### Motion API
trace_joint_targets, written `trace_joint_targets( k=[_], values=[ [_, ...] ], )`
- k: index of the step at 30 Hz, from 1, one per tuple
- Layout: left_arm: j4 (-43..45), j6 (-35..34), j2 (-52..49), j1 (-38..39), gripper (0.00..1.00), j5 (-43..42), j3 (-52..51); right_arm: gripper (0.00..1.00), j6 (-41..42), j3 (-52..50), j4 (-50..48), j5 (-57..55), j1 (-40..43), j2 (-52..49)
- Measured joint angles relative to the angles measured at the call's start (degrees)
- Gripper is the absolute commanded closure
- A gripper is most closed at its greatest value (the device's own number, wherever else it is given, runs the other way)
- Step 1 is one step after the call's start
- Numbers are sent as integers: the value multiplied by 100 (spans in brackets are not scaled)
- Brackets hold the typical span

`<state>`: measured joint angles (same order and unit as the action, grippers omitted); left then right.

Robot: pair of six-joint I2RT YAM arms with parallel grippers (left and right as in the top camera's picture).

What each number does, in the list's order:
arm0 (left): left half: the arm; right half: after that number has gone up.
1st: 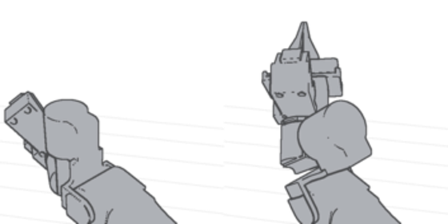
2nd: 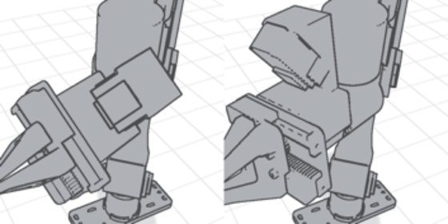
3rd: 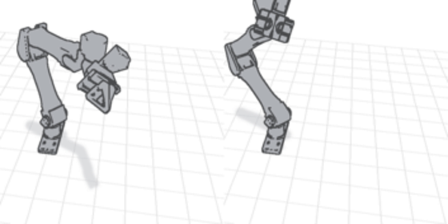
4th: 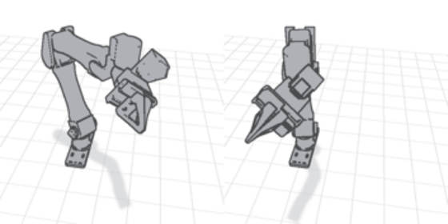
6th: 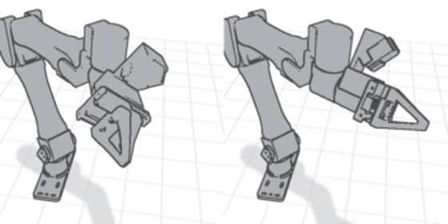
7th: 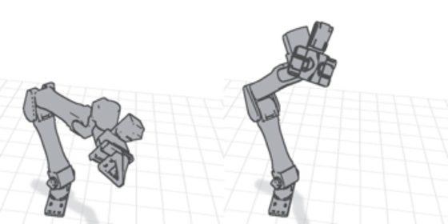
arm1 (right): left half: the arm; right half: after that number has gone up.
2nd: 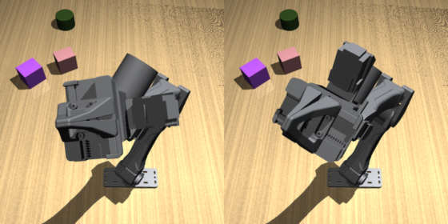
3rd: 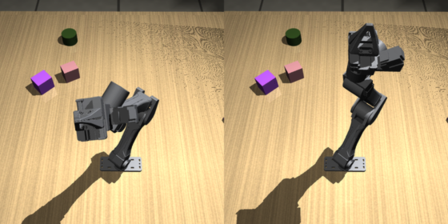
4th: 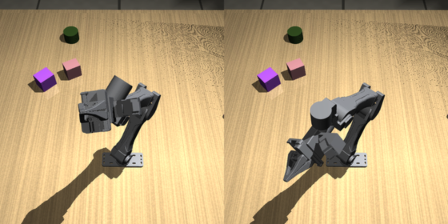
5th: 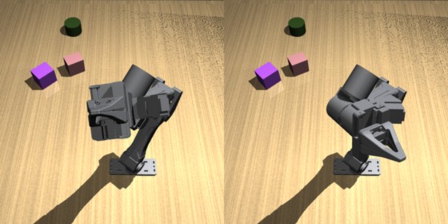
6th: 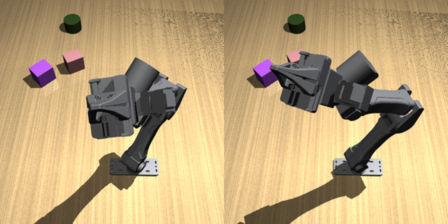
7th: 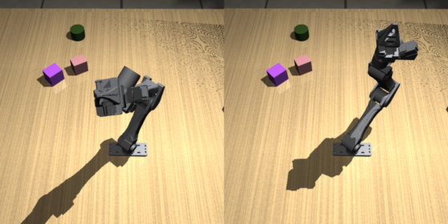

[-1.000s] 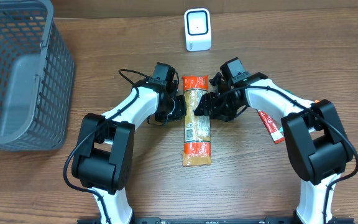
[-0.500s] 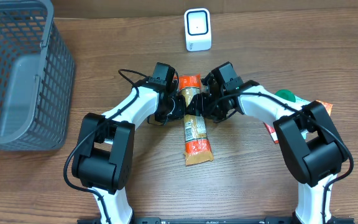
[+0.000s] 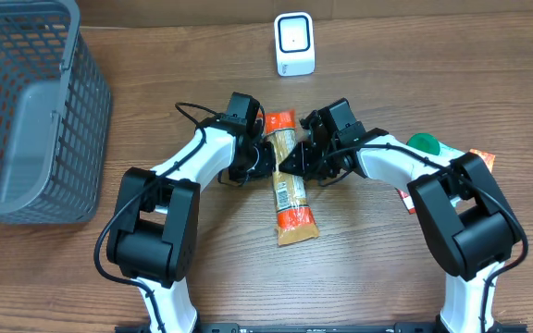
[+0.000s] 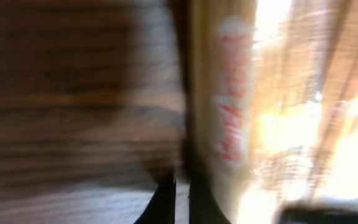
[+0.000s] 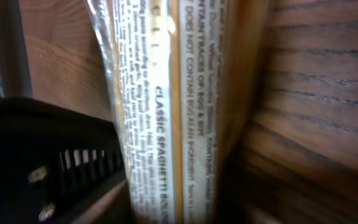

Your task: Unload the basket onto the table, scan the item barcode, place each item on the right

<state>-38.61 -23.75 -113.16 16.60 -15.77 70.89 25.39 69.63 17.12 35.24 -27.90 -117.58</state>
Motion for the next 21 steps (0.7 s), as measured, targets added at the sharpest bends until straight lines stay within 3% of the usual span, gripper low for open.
trace_joint_targets(
  k=[10,21],
  values=[
    [-1346,374,-37,-426,96,476,767,96,-1274,-192,1137,-428,-293,638],
    [-1808,621,966,-1364,96,2052,1086,96,-1880,-247,1703,-844,-284,935]
  ],
)
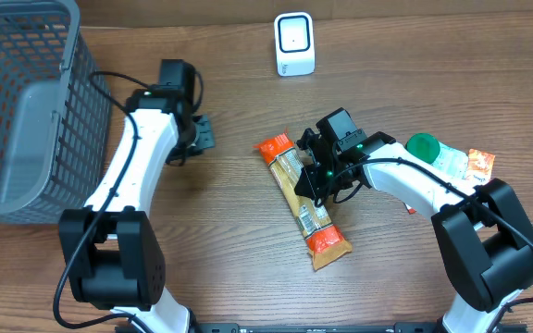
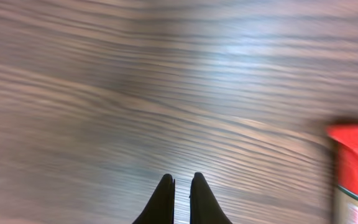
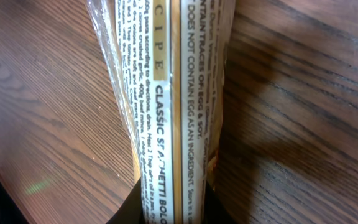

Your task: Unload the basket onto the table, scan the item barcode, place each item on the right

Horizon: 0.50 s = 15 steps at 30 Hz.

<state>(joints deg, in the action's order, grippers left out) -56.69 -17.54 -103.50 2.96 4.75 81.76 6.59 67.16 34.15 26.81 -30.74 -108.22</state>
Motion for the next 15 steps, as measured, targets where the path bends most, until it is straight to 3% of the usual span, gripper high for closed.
trace_joint_targets(
  k=[7,9,11,13,15],
  values=[
    [28,129,-2,-483,87,505,0,96,-570,116,551,-28,-11,13],
    [98,144,-2,-601,78,577,0,96,-811,243,817,-90,-9,13],
    [120,168,-2,-702,62,629,0,96,-1014,391,1029,-155,-11,13],
    [122,212,-2,-776,4,673,0,96,-1202,610,1217,-221,-11,13],
    [136,275,-2,-798,0,688,0,96,-1392,992,1517,-319,-11,13]
  ],
)
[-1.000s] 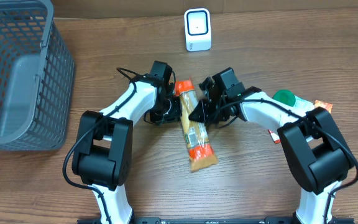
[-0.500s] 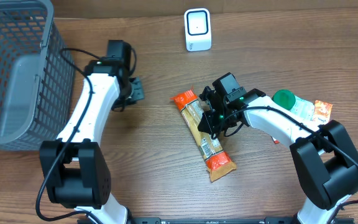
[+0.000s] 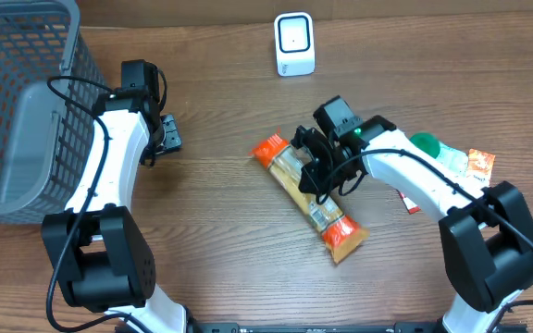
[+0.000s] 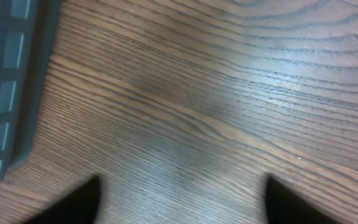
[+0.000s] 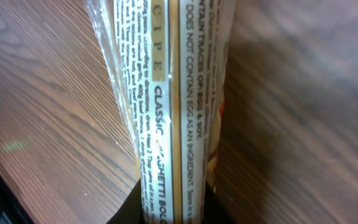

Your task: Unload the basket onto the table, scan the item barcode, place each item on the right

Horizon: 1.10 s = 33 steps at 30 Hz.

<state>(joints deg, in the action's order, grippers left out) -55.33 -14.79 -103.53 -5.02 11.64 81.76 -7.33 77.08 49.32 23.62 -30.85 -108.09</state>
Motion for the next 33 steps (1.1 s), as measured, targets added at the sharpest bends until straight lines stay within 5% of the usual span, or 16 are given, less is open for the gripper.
trace_joint_targets(
  k=[19,33],
  values=[
    [2,0,0,0,0,-2,0,97,-1185,3053,2094,-1788,-225,0],
    [2,0,0,0,0,-2,0,97,-2885,4011,1099,-4186,-229,0]
  ],
)
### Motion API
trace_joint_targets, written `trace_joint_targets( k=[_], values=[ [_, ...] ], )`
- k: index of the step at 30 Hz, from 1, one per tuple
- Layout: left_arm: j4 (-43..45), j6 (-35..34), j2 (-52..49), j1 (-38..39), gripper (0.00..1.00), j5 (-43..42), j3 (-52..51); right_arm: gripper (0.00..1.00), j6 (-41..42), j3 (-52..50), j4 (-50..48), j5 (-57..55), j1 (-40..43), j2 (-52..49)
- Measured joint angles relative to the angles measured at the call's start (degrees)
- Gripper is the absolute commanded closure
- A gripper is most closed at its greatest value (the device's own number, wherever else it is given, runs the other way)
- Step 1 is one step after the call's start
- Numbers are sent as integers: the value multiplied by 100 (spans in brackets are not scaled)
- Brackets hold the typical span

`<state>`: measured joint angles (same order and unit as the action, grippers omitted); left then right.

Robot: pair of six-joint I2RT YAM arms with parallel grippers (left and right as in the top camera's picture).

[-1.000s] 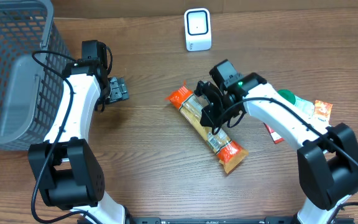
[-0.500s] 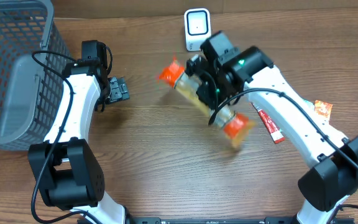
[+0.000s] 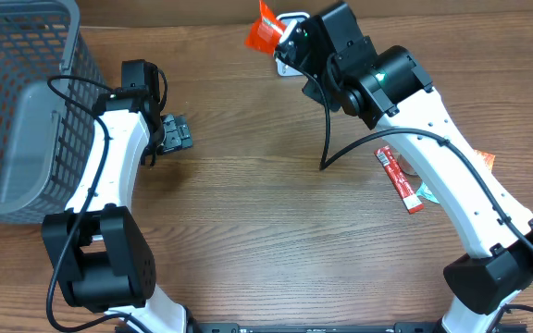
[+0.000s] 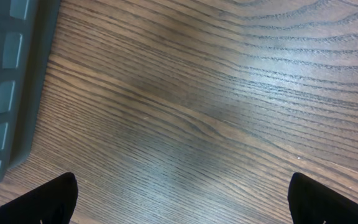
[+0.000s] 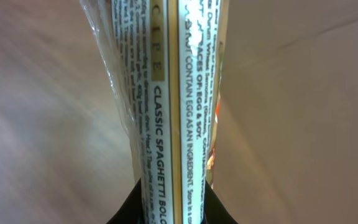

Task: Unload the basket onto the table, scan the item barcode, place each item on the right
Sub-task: 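Carry the pasta pack up and hold it at the white scanner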

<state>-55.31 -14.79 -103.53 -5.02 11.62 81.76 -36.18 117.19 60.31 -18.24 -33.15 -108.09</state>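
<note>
A long clear spaghetti packet [image 5: 173, 93] with printed white labels stands up out of my right gripper [image 5: 173, 211], which is shut on it. From overhead only its orange end [image 3: 265, 30] shows, raised high at the back of the table, next to the white scanner [image 3: 283, 57], which the right gripper [image 3: 296, 42] partly covers. No barcode shows in the right wrist view. My left gripper [image 3: 176, 136] hangs open over bare wood near the basket, its fingertips [image 4: 55, 199] wide apart with nothing between them.
A grey mesh basket [image 3: 26, 111] fills the left side, and its wall [image 4: 5, 93] shows in the left wrist view. A red sachet [image 3: 398, 178] and another packet [image 3: 482, 159] lie on the right, under the right arm.
My right arm has raised the spaghetti packet off the table's middle to the back, by the scanner. The left gripper stayed in place and its fingers stand wider apart.
Both grippers were at the packet in the table's middle, the left one shut. Then the left gripper was away toward the basket, still shut, later open there. The right gripper kept the packet, which lay more slanted each time, and now holds it up at the scanner.
</note>
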Motion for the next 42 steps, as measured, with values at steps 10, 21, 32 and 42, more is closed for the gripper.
trace_joint_targets(
  k=[10,21,32,42],
  values=[
    [0,0,0,0,0,2,0,97,-1357,63,-1971,-481,-4,-413],
    [0,0,0,0,0,0,0,97,-2299,63,-4273,-525,-28,-1834],
    [0,0,0,0,0,2,0,97,-2424,63,-6312,-605,-28,-2719],
    [2,0,0,0,0,0,0,96,-2426,63,-7344,-619,-28,-3239]
  ],
)
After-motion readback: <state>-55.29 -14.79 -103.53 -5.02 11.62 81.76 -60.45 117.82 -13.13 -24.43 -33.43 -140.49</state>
